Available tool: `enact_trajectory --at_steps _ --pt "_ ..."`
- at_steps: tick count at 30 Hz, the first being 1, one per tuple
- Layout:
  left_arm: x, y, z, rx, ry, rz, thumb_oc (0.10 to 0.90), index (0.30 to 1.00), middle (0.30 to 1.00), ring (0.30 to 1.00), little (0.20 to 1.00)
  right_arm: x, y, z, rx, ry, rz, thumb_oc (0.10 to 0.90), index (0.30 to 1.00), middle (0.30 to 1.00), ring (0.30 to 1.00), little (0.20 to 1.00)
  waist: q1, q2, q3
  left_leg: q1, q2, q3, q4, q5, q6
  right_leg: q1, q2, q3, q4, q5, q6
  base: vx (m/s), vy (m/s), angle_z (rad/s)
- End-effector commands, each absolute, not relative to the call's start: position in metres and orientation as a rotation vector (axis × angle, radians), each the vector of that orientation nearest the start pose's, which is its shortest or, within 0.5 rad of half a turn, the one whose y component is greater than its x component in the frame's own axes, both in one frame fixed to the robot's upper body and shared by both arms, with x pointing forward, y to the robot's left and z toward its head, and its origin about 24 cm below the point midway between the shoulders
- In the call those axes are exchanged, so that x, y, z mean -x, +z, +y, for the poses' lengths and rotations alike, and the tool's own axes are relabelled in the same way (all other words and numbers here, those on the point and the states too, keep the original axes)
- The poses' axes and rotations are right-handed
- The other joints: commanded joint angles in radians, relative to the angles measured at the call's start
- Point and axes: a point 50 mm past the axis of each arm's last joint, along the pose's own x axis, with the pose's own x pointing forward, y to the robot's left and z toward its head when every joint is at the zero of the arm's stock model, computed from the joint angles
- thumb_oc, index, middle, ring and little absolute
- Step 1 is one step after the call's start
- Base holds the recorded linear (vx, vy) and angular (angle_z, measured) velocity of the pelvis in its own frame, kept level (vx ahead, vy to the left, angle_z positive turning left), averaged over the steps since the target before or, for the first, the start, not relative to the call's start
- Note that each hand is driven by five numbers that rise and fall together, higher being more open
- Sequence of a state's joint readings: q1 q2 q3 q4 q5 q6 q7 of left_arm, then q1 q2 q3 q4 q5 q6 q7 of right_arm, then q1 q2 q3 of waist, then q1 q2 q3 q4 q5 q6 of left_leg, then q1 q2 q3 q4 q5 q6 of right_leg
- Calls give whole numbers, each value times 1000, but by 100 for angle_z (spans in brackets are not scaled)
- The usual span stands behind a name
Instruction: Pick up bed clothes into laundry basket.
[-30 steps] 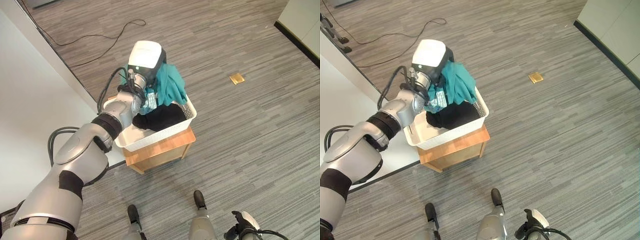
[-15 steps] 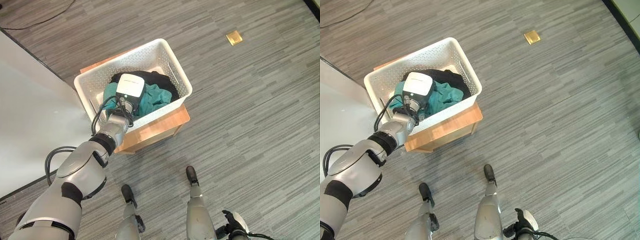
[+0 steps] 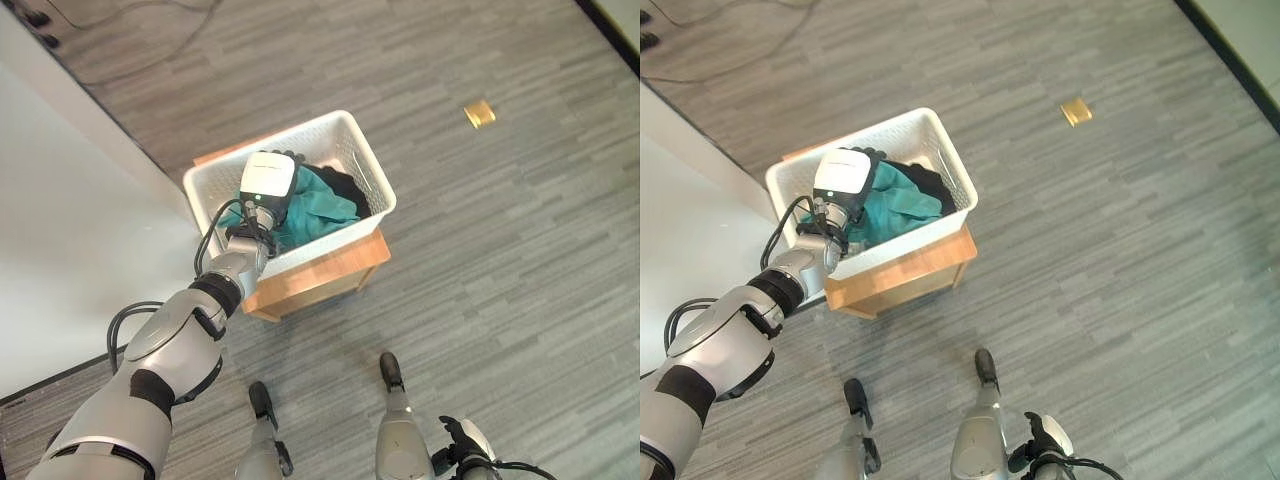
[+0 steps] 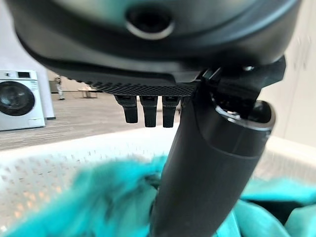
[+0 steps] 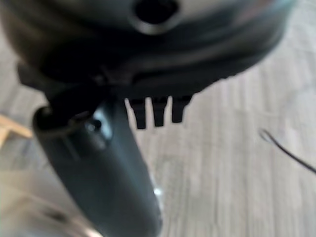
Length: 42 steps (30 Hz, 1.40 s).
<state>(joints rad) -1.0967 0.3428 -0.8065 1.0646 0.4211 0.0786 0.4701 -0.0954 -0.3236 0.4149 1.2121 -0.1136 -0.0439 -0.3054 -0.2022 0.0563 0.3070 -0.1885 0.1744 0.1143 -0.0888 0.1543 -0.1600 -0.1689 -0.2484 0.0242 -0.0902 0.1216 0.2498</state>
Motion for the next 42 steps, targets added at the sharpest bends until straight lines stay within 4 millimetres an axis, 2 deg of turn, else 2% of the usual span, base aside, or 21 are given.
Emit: enact_trajectory --at_steps 1,7,9,14,15,17,19,20,22,23,25,26,28,29,31,32,33,34,36,37,42 --pt "-418 204 133 -1124 118 -372 800 900 900 900 900 -113 -139 -283 924 -15 1115 800 900 900 900 900 30 35 -15 13 -119 -13 2 -110 62 -3 153 -85 3 -75 -77 44 -12 17" --pt "-405 195 101 -915 -164 -393 800 900 900 900 900 -89 -144 -290 971 57 1220 800 900 900 900 900 56 48 -59 63 -119 -38 2 -121 63 59 150 -109 3 -93 -81 55 -27 21" --pt "-388 191 83 -732 -286 -437 800 900 900 900 900 -79 -147 -286 979 108 1251 800 900 900 900 900 84 49 -86 82 -118 -60 2 -123 62 98 147 -126 3 -106 -85 45 -46 16" --pt "-371 177 94 -591 -317 -425 800 900 900 900 900 -76 -150 -281 966 126 1255 800 900 900 900 900 131 50 -112 104 -120 -99 2 -124 63 144 142 -157 3 -124 -94 25 -47 26" --pt "-361 167 103 -542 -313 -415 800 900 900 900 900 -82 -151 -274 955 143 1233 800 900 900 900 900 166 51 -120 108 -122 -122 2 -120 64 161 141 -175 3 -132 -100 6 -39 30" --pt "-354 157 110 -497 -301 -396 800 900 900 900 900 -86 -151 -269 952 151 1212 800 900 900 900 900 186 52 -124 111 -124 -136 2 -117 62 175 141 -191 3 -138 -104 -4 -61 29" --pt "-330 125 132 -412 -283 -318 800 900 900 900 900 -100 -150 -258 951 170 1147 800 900 900 900 900 252 54 -128 114 -129 -173 2 -106 59 201 142 -226 3 -151 -115 -6 -75 42" --pt "-329 124 133 -412 -282 -315 800 900 900 900 900 -100 -150 -258 953 173 1148 800 900 900 900 900 249 54 -129 115 -129 -174 2 -106 59 203 142 -227 3 -152 -115 -7 -89 32" --pt "-295 72 180 -270 -102 -129 800 900 900 900 900 -114 -148 -249 960 194 1079 800 900 900 900 900 320 58 -131 109 -134 -217 2 -89 54 231 144 -271 3 -167 -130 -21 -86 37" --pt "-295 72 180 -270 -102 -129 800 900 900 900 900 -114 -148 -249 960 194 1079 800 900 900 900 900 319 58 -132 108 -134 -217 2 -88 54 230 144 -271 3 -166 -130 -17 -47 44" --pt "-247 19 224 -192 90 82 800 900 900 900 900 -143 -138 -244 1006 215 973 800 900 900 900 900 390 64 -135 101 -136 -245 2 -74 51 244 148 -299 3 -177 -140 -13 -48 59" --pt "-246 19 225 -191 92 83 800 900 900 900 900 -143 -138 -244 1007 218 973 800 900 900 900 900 388 64 -136 101 -135 -245 2 -74 51 244 148 -299 3 -177 -140 -5 -36 43" --pt "-221 -8 244 -199 212 206 800 900 900 900 900 -165 -129 -241 1032 223 898 800 900 900 900 900 419 65 -139 101 -135 -257 2 -71 54 249 151 -301 3 -182 -143 17 -19 24" --pt "-192 -42 259 -199 349 369 800 900 900 900 900 -189 -120 -226 1079 281 794 800 900 900 900 900 461 58 -139 115 -131 -260 2 -77 62 265 153 -302 3 -192 -146 13 -12 18" --pt "-185 -55 261 -196 396 438 800 900 900 900 900 -202 -113 -221 1093 277 741 800 900 900 900 900 480 55 -136 112 -132 -263 2 -69 65 268 149 -314 3 -192 -146 -45 -26 11" --pt "-188 -68 260 -272 401 509 800 900 900 900 900 -220 -101 -220 1094 235 672 800 900 900 900 900 490 39 -115 82 -116 -175 30 -58 60 282 123 -378 3 -196 -145 -103 -38 29" --pt "-189 -68 259 -272 401 507 800 900 900 900 900 -221 -100 -220 1094 234 671 800 900 900 900 900 489 40 -115 78 -117 -177 29 -54 61 278 122 -380 3 -193 -144 -152 -38 73" --pt "-189 -75 258 -305 407 548 800 900 900 900 900 -231 -93 -218 1100 225 623 800 900 900 900 900 472 26 -105 51 -92 -63 69 -66 64 282 106 -425 3 -189 -141 -93 5 160" --pt "-189 -81 257 -303 446 580 800 900 900 900 900 -254 -73 -205 1111 224 488 800 900 900 900 900 407 -7 -111 78 -4 252 142 -129 72 307 78 -519 3 -187 -133 -41 25 232" --pt "-186 -84 255 -295 446 592 800 900 900 900 900 -262 -64 -198 1104 227 429 800 900 900 900 900 398 -11 -121 88 -5 288 149 -139 81 318 76 -541 3 -188 -136 69 91 229" --pt "-187 -85 247 -274 444 584 800 900 900 900 900 -279 -42 -170 1036 219 279 800 900 900 900 900 412 -31 -159 144 -75 219 52 -147 122 348 49 -625 124 -198 -126 164 101 82"
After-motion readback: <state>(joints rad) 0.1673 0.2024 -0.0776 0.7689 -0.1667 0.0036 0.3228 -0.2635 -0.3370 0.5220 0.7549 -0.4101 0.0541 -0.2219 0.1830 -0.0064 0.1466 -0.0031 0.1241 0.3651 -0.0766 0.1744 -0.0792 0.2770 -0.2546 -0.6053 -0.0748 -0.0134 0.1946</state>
